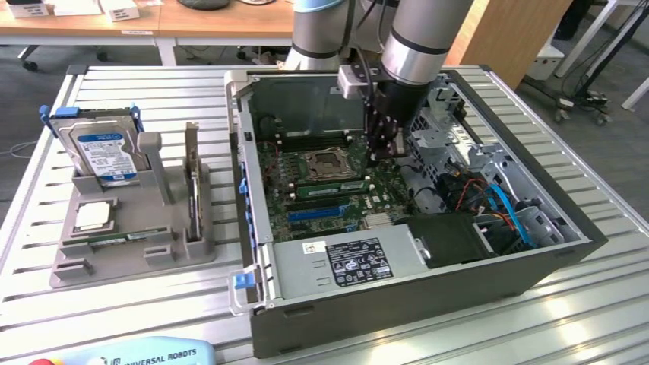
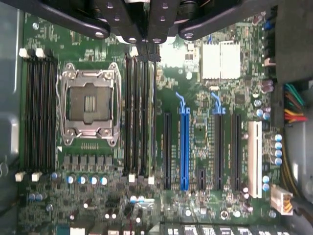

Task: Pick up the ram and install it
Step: 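Press down the ram until it locks into place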

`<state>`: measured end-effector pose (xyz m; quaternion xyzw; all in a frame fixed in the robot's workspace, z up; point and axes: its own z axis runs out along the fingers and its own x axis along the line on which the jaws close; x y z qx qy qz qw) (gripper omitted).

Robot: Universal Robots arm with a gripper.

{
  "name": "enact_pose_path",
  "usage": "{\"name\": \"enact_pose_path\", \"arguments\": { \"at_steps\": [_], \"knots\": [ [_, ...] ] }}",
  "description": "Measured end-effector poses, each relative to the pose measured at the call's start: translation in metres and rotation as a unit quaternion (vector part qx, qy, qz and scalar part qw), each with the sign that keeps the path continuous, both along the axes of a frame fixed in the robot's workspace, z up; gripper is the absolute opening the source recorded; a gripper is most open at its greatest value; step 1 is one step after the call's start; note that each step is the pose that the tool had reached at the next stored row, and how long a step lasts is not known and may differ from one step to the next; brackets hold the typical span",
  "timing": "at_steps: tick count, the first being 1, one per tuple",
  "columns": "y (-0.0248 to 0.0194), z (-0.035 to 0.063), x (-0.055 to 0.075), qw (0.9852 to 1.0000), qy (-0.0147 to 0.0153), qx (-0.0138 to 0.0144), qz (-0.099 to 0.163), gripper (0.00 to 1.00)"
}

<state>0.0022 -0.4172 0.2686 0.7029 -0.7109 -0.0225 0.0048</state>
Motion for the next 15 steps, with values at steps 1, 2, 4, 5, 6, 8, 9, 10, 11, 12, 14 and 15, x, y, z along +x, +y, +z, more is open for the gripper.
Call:
{"name": "enact_pose_path", "arguments": {
  "at_steps": [1,2,4,5,6,8,9,10,11,12,14,15],
  "knots": [
    [0.0,0.0,0.0009,1.0,0.0,0.0,0.0,0.1],
    [0.0,0.0,0.0011,1.0,0.0,0.0,0.0,0.1],
    [0.0,0.0001,0.0011,1.0,0.0,-0.0001,0.0,0.1],
    [0.0,0.0001,0.0011,1.0,0.0,-0.0001,0.0,0.1],
    [0.0,0.0001,0.0011,1.0,0.0,-0.0001,0.0,0.1],
    [0.0,0.0001,0.0011,1.0,0.0,-0.0001,0.0,0.1],
    [-0.0001,-0.0001,0.0011,1.0,0.0,-0.0001,0.0,0.1],
    [-0.0001,-0.0005,0.0011,1.0,0.0,0.0,0.0,0.1],
    [0.0,-0.0009,0.0011,1.0,0.0,0.0,0.0,0.1],
    [0.0,-0.0014,0.0011,1.0,0.0,0.0,0.0,0.1],
    [-0.0001,-0.0025,0.0011,1.0,0.0,-0.0001,0.0,0.1],
    [0.0,-0.0031,0.0011,1.0,0.0,0.0,0.0,0.1]
  ]
}}
